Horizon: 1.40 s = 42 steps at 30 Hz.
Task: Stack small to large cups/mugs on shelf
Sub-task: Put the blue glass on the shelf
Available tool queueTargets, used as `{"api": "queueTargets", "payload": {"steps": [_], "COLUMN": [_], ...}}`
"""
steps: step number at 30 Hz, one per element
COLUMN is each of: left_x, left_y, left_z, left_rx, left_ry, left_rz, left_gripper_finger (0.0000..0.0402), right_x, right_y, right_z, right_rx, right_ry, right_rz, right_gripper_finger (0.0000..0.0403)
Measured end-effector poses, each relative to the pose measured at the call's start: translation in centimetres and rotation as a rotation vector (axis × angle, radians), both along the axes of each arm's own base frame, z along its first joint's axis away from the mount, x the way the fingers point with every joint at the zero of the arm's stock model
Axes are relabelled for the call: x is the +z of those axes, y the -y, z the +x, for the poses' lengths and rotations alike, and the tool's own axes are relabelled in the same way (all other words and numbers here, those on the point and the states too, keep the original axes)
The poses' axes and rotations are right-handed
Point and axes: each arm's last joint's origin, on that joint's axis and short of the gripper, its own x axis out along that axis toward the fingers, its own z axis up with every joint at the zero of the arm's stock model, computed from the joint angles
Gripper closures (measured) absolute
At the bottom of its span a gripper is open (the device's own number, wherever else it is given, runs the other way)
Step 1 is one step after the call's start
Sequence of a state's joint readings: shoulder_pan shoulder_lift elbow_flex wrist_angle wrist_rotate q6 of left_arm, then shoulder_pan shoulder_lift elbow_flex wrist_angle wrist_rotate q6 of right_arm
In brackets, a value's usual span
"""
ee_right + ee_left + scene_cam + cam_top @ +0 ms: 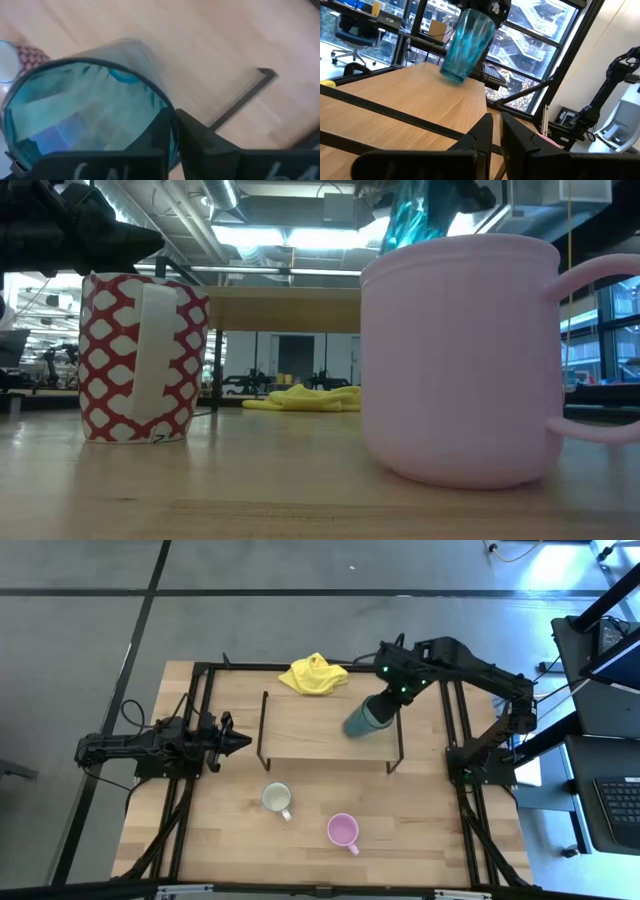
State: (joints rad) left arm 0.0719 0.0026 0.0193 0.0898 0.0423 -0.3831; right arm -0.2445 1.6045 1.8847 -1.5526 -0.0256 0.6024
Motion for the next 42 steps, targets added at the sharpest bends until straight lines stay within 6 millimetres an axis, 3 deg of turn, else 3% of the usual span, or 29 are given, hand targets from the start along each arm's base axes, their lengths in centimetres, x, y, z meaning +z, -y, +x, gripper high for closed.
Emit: {"api": "queueTargets", "payload": {"steps": [4,14,20,42], "left_x": [0.0,0.0,0.0,0.0], "left_y": [0.0,0.0,0.0,0.0], "left_z": [0.0,0.0,0.0,0.0], "left_rx": [0.0,0.0,0.0,-0.001], "left_ry": [0.0,0.0,0.0,0.0], "left_rz": [0.0,0.0,0.0,0.0], "left_gripper_finger": [0.0374,0.0374,0.0374,0.0374], "right_x": [-0.8,3.0,2.9,2.8], "right_y": [-0.3,-0.2,-0.2,0.0], "right_z": [0.1,-0.8,-0.8,-0.6], "right_rx": [0.005,-0.072,-0.089,-0.038], "right_ry": [-0.041,0.074,0.101,0.097], "right_rz": [-0.036,-0.116,0.016,-0.01], "right_gripper_finger": [0.038,0.0389,0.0381,0.0379]}}
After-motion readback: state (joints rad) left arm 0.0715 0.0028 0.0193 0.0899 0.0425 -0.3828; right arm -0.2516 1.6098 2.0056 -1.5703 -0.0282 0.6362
